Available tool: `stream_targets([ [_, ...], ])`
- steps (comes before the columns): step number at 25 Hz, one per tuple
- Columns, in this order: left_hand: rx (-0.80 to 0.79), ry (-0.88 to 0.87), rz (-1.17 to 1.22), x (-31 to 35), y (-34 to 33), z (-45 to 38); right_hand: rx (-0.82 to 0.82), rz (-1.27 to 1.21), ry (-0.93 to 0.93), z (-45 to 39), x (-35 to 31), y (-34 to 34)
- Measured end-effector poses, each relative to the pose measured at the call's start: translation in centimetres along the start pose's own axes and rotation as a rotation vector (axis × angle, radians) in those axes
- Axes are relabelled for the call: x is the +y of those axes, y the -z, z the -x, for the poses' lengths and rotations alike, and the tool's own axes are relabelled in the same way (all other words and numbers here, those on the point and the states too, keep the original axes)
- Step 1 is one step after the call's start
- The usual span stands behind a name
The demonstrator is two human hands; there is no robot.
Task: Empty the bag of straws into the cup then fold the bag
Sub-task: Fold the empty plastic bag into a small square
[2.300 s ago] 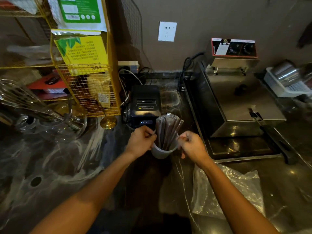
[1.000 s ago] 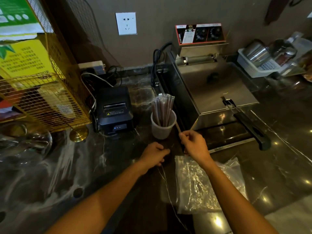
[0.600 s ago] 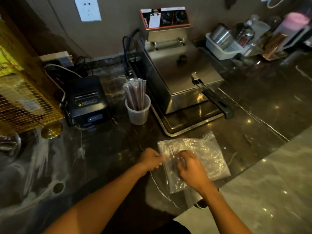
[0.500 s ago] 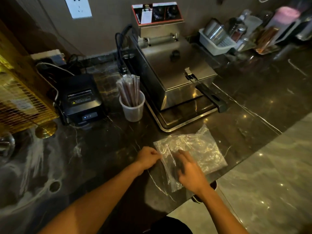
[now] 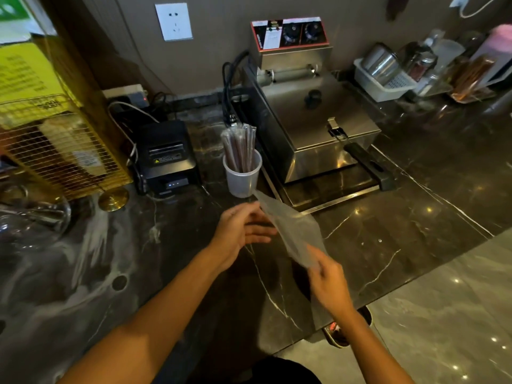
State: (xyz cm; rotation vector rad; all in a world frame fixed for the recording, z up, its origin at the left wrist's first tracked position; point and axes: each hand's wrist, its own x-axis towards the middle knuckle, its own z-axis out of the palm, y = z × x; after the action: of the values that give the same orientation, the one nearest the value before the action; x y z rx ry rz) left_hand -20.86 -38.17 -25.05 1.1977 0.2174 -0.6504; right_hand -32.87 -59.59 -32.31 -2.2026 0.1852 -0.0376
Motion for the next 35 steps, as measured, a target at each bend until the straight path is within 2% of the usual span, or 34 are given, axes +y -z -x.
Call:
stream_targets([
  [2, 0.113, -0.119, 0.032, 0.8, 1.2, 0.3, 0.008, -0.266, -0.143, -1.5, -2.9, 0.9],
  [4, 0.236, -0.201, -0.074, 0.6, 2.7, 0.2, -0.064, -0.473, -0.221, -2.6, -5.4, 2.3],
  [5, 0.248, -0.2, -0.145, 0.4, 3.3, 0.2, -0.114, -0.583, -0.234, -2.9, -6.2, 3.0],
  [7, 0.161, -0.112, -0.25, -0.4, 4.1, 0.7, -0.192, -0.791, -0.259, -3.4, -7.6, 3.6],
  [9, 0.09, -0.05, -0.385, -1.4, 4.2, 1.4, -0.191, -0.872, -0.316, -3.9, -8.0, 3.4],
  [11, 0.18, -0.096, -0.457, -2.6, 4.0, 1.8, -0.154, -0.812, -0.374, -4.4, -7.6, 2.7],
  [13, 0.296, -0.141, -0.418, -3.9, 4.3, 2.0, -0.154, -0.757, -0.427, -4.4, -6.6, 1.9],
  [16, 0.315, -0.148, -0.379, -4.9, 4.9, 2.1, -0.141, -0.727, -0.458, -3.9, -5.2, 0.8],
  [20, 0.387, -0.109, -0.515, -6.3, 5.0, 2.2, -0.068, -0.673, -0.412, -3.5, -3.5, -0.8],
  [25, 0.514, -0.113, -0.521, -8.0, 5.7, 2.5, -0.181, -0.639, -0.586, -2.7, -2.0, -2.4],
  [31, 0.535, -0.06, -0.536, -9.3, 6.7, 2.7, -0.15, -0.57, -0.494, -2.5, -1.5, -3.1],
  [35, 0.433, 0.001, -0.323, -8.3, 7.5, 2.9, -0.242, -0.503, -0.469, -3.3, -1.7, -2.3],
])
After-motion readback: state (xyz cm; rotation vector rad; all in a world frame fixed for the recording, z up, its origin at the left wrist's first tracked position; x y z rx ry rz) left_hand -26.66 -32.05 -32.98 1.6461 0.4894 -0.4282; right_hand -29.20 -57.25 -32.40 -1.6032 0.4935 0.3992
